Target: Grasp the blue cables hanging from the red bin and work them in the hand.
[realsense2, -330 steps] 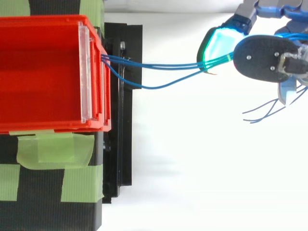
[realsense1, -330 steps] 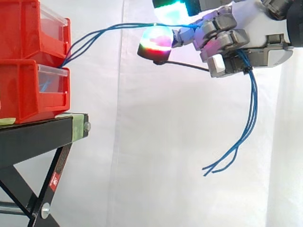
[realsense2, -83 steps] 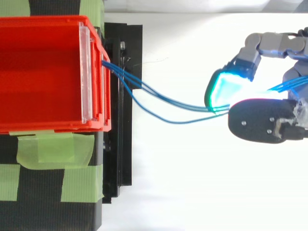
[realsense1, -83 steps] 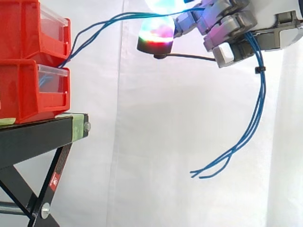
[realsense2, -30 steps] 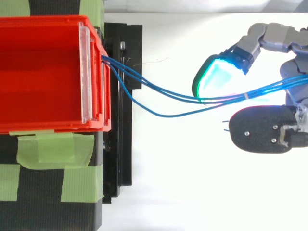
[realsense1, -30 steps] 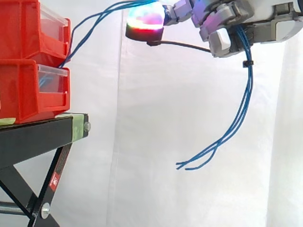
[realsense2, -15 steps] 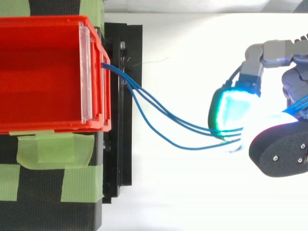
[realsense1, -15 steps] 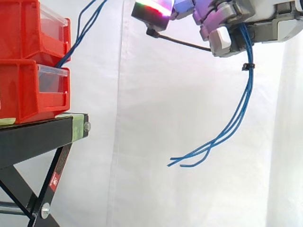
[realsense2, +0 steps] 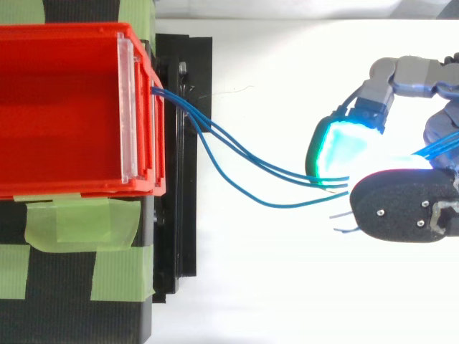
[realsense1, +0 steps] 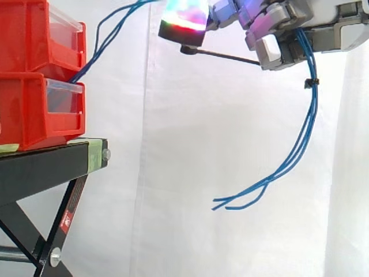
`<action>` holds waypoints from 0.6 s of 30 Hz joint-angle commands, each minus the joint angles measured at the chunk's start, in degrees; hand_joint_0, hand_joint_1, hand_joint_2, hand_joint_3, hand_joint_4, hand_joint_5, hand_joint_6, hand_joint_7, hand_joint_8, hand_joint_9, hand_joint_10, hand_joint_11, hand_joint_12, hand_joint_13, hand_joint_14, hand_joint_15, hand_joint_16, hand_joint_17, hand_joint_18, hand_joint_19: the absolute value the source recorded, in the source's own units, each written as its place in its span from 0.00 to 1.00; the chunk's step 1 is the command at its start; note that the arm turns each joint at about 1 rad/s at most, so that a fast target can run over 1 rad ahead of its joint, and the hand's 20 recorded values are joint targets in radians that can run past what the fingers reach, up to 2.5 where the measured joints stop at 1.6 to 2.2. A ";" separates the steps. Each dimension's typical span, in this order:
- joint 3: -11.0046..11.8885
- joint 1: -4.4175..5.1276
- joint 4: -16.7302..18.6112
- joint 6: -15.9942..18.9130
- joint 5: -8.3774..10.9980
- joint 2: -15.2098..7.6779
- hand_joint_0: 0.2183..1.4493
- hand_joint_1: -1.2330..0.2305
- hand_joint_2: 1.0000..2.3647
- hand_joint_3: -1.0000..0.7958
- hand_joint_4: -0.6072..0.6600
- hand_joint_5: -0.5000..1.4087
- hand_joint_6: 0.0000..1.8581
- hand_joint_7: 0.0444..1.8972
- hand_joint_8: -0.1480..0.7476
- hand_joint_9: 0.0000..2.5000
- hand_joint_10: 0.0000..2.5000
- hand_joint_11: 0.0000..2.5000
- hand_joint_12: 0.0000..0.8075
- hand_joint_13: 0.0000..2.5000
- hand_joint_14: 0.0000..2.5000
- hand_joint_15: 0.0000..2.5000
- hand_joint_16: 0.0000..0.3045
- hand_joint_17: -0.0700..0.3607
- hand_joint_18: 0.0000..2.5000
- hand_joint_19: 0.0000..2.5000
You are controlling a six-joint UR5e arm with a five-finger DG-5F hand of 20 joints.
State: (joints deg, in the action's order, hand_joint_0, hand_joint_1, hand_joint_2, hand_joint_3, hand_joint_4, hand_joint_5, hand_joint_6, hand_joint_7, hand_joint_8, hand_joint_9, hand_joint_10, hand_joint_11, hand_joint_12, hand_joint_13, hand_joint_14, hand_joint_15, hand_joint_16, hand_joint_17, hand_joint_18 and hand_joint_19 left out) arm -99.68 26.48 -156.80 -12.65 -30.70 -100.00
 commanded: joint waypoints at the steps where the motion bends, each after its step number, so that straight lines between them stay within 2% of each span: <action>1: 0.01 0.06 0.00 0.00 0.02 -0.02 0.54 0.42 0.01 0.17 0.73 0.50 0.01 0.67 0.74 0.46 1.00 1.00 0.82 0.57 1.00 0.84 0.19 0.47 0.68 0.22; 7: 0.01 0.06 0.00 0.00 0.02 -0.02 0.55 0.40 0.01 0.16 0.74 0.49 0.01 0.67 0.72 0.46 1.00 1.00 0.81 0.57 1.00 0.84 0.19 0.47 0.68 0.23; 10: 0.01 0.15 0.00 0.00 0.02 -0.02 0.57 0.38 0.01 0.19 0.74 0.49 0.01 0.67 0.72 0.45 1.00 1.00 0.82 0.57 1.00 0.85 0.20 0.47 0.68 0.24; 13: -0.08 0.15 0.00 0.00 0.02 -0.02 0.60 0.37 0.02 0.29 0.75 0.47 0.01 0.67 0.72 0.45 1.00 1.00 0.81 0.57 1.00 0.84 0.19 0.47 0.68 0.24; 15: -0.08 0.15 0.00 0.00 0.02 -0.02 0.64 0.38 0.02 0.41 0.75 0.47 0.01 0.66 0.71 0.45 1.00 1.00 0.81 0.57 1.00 0.84 0.19 0.47 0.68 0.24; 18: -0.08 0.15 0.00 0.17 0.02 -0.02 0.64 0.39 0.02 0.45 0.73 0.47 0.01 0.66 0.70 0.45 1.00 1.00 0.80 0.57 1.00 0.84 0.19 0.47 0.69 0.24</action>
State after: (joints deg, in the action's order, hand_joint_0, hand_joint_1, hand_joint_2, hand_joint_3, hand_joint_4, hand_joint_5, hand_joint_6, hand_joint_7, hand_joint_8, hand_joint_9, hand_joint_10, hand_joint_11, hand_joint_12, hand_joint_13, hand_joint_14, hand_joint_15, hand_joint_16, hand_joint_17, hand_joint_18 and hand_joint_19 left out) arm -99.70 26.62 -156.80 -12.59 -30.67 -100.02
